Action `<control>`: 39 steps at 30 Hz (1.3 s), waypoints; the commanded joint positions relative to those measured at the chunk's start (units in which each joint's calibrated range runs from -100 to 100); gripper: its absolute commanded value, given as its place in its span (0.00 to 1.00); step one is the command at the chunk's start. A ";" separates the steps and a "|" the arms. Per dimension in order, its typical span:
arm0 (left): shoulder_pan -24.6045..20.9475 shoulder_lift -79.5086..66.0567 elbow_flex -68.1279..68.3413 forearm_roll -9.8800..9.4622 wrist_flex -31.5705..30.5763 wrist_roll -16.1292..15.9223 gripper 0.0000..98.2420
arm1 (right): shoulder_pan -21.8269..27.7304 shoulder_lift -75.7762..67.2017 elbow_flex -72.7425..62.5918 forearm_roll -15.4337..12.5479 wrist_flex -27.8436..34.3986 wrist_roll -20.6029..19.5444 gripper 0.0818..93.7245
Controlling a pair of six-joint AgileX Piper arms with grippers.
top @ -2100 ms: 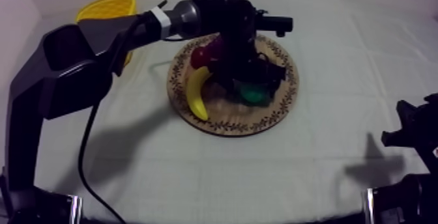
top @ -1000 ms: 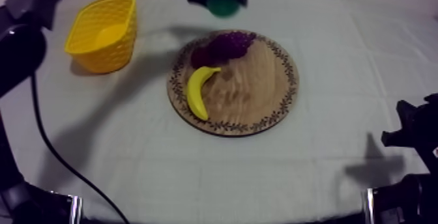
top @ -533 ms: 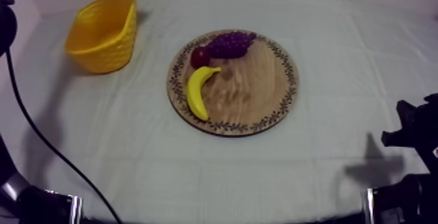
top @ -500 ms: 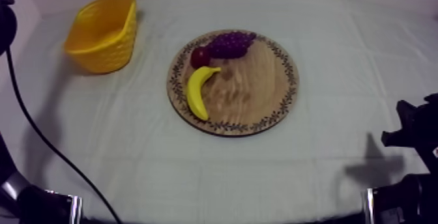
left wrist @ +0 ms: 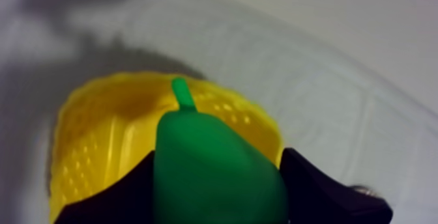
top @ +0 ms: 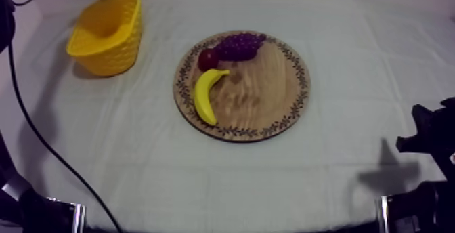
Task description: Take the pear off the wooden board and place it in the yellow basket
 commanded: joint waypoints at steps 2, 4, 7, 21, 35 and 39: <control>0.02 0.67 8.51 0.40 0.09 -0.20 0.68 | -0.01 0.01 0.03 0.00 -0.02 0.00 0.00; 0.11 1.27 11.10 0.63 0.08 -0.31 0.69 | -0.01 0.01 0.03 0.00 -0.02 0.00 0.00; 0.27 2.40 13.90 0.60 -0.13 -0.50 0.69 | -0.01 0.01 0.03 0.00 -0.02 0.00 0.00; -0.21 3.22 14.34 -1.33 -6.96 -0.72 0.78 | -0.01 0.01 0.03 0.00 -0.02 0.00 0.00; 1.40 -44.96 69.34 -6.56 -66.02 -6.28 0.09 | -0.01 0.01 0.03 0.00 -0.02 0.01 0.00; 1.51 -60.12 85.48 -6.90 -74.11 -6.15 0.02 | -0.01 0.01 0.03 0.00 -0.02 -0.01 0.00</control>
